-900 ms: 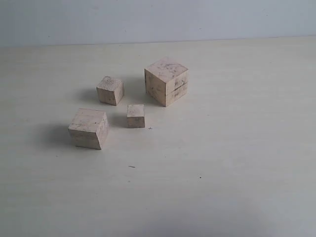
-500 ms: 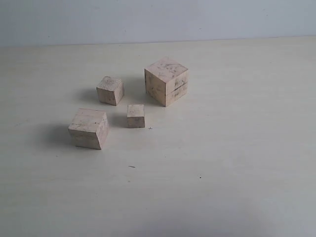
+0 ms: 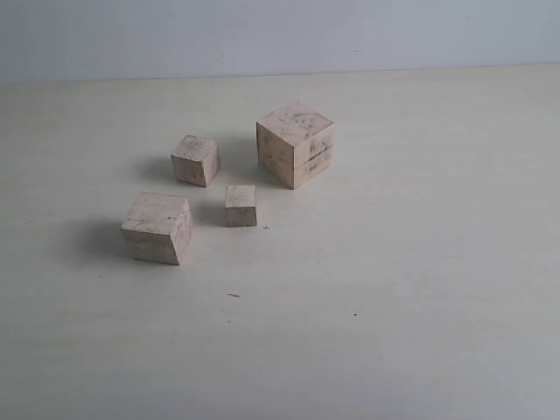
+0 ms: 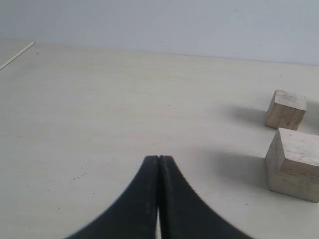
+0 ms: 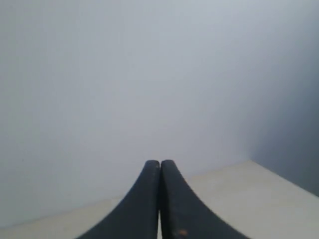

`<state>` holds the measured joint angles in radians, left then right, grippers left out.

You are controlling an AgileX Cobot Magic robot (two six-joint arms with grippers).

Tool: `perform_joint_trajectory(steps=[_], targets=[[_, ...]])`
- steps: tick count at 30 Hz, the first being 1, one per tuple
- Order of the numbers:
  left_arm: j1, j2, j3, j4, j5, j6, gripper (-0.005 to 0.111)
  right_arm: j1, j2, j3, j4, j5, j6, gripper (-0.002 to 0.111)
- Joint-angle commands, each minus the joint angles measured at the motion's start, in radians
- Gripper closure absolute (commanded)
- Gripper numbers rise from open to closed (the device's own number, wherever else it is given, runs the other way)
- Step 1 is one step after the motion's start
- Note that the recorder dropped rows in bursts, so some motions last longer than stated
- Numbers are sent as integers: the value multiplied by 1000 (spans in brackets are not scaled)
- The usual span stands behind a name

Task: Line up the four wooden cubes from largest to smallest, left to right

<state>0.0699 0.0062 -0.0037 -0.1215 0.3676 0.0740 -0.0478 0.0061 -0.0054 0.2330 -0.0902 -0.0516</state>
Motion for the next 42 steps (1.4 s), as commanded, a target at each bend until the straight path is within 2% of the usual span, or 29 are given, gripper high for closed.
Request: perform_joint_trajectory(steps=[1,3,8,15,18,25,30,35,42], targets=[[-2,-6,4,2,-11,-3,107,0,-6,5,0,-188,52,108],[-2,-6,4,2,-11,-3,107,0,-6,3,0,-240,136,108],[-2,-6,4,2,-11,-3,107,0,11,-167,-8,-216,139,108],[-2,-6,4,2,-11,-3,107,5,285,-567,-143,21,131,108],[-2,-6,4,2,-11,-3,107,75,426,-719,-140,104,131,108],[-2,-6,4,2,-11,-3,107,344,823,-966,-140,288,52,108],[-2,-6,4,2,-11,-3,107,511,1161,-1099,-140,562,-17,108],[-2,-6,4,2,-11,-3,107,564,1469,-1177,-136,865,-28,108],[-2,-6,4,2,-11,-3,107,566,1665,-1188,-89,824,-28,108]])
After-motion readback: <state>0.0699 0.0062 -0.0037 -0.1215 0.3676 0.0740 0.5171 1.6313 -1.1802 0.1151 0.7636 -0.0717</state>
